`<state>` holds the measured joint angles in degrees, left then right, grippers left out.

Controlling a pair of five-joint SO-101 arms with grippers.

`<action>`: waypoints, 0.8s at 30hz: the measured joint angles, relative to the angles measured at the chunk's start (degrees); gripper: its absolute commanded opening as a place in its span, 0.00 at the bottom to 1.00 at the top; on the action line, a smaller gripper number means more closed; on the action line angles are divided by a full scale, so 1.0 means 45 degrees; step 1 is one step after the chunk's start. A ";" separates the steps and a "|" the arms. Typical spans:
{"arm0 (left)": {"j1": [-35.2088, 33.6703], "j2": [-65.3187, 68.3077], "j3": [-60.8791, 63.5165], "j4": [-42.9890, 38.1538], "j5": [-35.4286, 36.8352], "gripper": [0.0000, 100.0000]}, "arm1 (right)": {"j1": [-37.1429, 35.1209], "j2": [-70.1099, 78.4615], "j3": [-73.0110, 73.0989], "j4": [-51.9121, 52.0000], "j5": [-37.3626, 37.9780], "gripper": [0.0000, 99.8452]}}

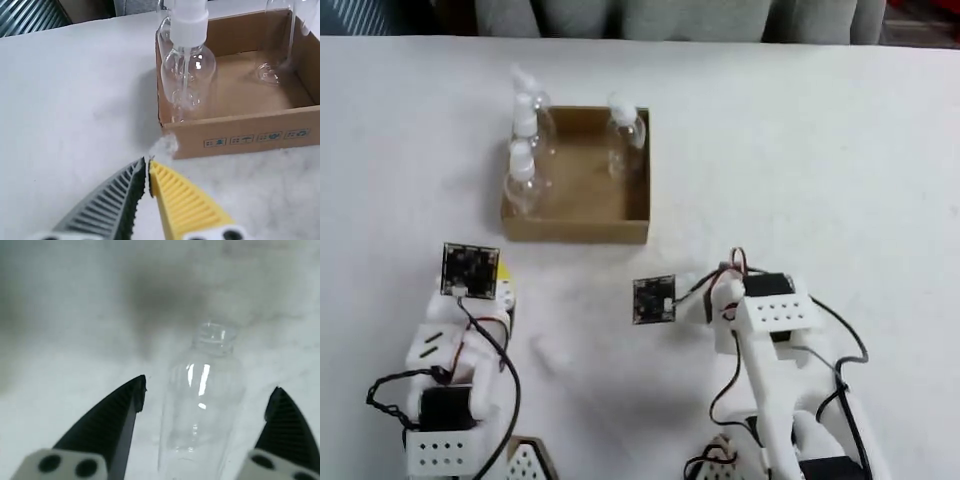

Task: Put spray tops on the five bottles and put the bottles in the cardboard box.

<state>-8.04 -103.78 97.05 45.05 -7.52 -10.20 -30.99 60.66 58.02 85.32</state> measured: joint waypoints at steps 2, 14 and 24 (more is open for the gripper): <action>0.0000 0.0000 0.0000 0.0000 0.0000 0.02 | 0.0000 0.0000 0.0234 -0.0371 0.0000 0.33; 0.0000 0.0000 0.0000 0.0000 0.0000 0.02 | 0.0020 0.0000 0.0508 -0.1055 0.0000 0.21; 0.0000 0.0000 0.0000 0.0000 0.0000 0.02 | -0.0020 0.2540 -0.0137 -0.1739 0.0762 0.14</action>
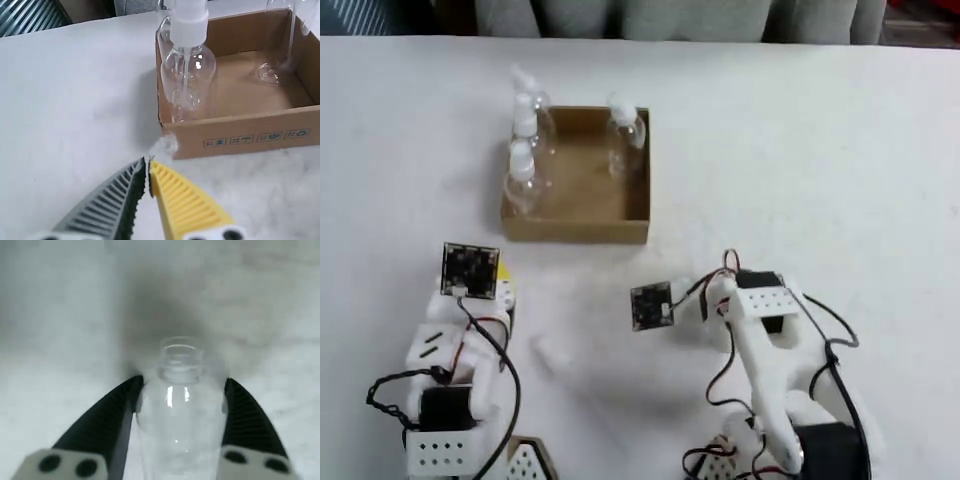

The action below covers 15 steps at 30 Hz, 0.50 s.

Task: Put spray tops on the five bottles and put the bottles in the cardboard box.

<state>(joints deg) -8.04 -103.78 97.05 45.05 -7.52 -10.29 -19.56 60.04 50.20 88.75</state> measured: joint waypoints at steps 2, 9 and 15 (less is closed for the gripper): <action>0.0000 0.0000 0.0000 0.0000 0.0000 0.02 | 0.0000 0.0391 -0.0352 0.0039 -0.0176 0.09; 0.0000 0.0000 0.0000 0.0000 0.0000 0.02 | 0.0020 0.0860 -0.1035 0.0078 -0.0391 0.02; 0.0000 0.0000 0.0000 0.0000 0.0000 0.02 | 0.0117 0.0957 -0.2481 0.0059 -0.4024 0.02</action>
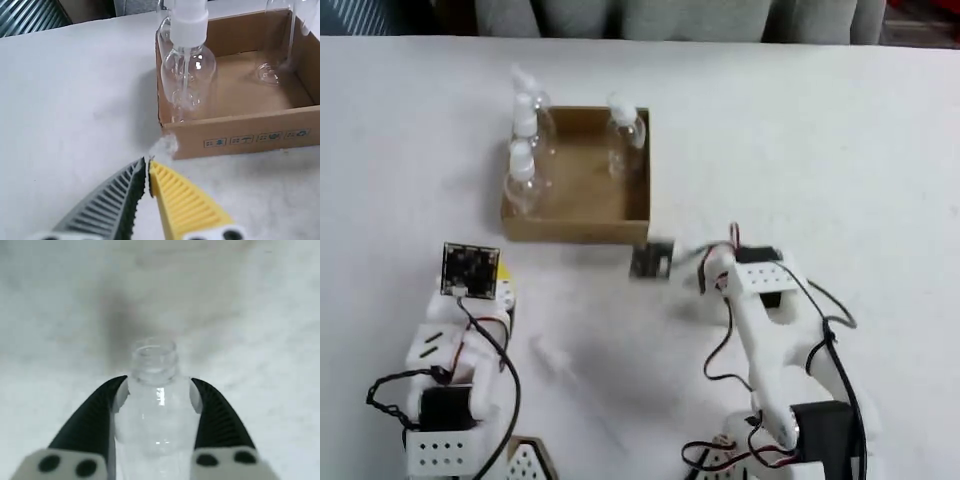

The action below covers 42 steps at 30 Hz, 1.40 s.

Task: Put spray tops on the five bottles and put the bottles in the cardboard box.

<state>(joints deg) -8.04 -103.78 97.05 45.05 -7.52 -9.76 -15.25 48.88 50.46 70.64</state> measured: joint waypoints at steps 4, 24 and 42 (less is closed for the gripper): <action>0.0000 0.0000 0.0000 0.0000 0.0000 0.02 | 0.0762 0.0020 -0.1309 0.0000 -0.4884 0.02; 0.0508 0.0000 -0.0098 -0.0195 0.1817 0.02 | 0.2891 0.0020 0.0020 -0.2930 -1.2386 0.02; 0.2891 0.8322 -0.6916 0.2481 0.4864 0.02 | 0.2872 0.1133 -0.0371 -0.3087 -1.2425 0.02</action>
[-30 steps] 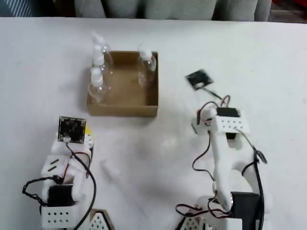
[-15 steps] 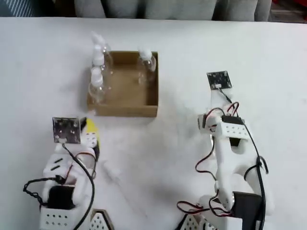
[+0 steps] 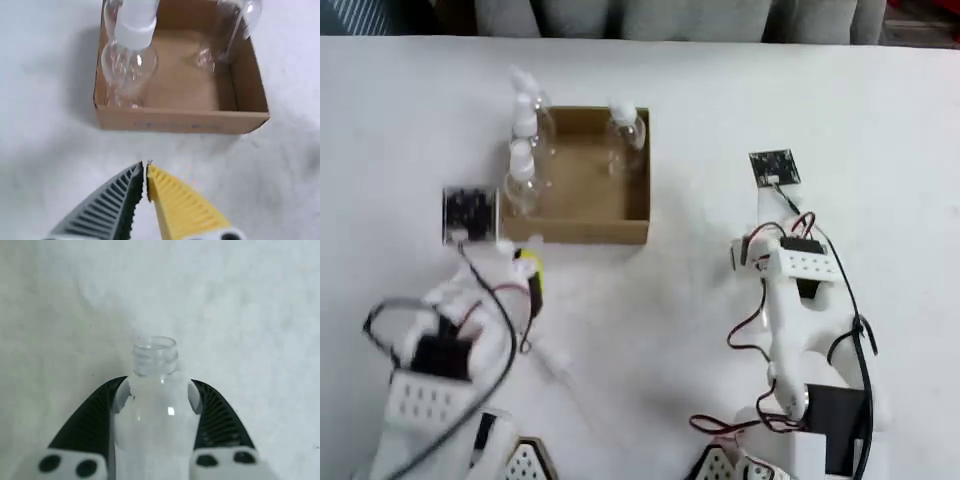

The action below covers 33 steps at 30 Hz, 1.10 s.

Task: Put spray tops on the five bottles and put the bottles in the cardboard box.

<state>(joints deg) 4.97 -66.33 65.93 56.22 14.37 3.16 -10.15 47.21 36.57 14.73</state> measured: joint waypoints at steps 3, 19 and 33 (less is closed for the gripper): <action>0.0000 0.2462 -0.1661 0.1192 0.0977 0.02 | 0.0020 0.0078 0.0000 0.0000 0.0020 0.02; 0.1446 0.7502 -0.3614 0.6369 0.1973 0.35 | 0.0000 0.0156 0.0000 0.0000 0.0723 0.02; 0.1954 0.7639 -0.1602 0.5099 0.1973 0.35 | 0.0000 0.0195 0.0000 0.0000 0.1016 0.02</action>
<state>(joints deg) 13.76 -31.96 58.73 79.16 23.25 3.16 -9.27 47.21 36.57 19.30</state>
